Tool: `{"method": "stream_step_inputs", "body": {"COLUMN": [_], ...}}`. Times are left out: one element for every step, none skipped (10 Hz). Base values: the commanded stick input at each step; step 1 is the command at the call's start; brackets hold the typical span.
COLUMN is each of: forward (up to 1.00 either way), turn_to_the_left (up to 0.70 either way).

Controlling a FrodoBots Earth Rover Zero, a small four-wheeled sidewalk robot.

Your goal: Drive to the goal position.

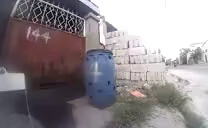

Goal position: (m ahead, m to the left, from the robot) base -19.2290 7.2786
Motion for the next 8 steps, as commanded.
{"method": "stream_step_inputs", "body": {"forward": [0.0, 0.0, 0.0, 0.0, -0.42, -0.7, -0.7, -0.7], "turn_to_the_left": [0.0, 0.0, 0.0, 0.0, -0.03, -0.24, -0.35, -0.1]}}
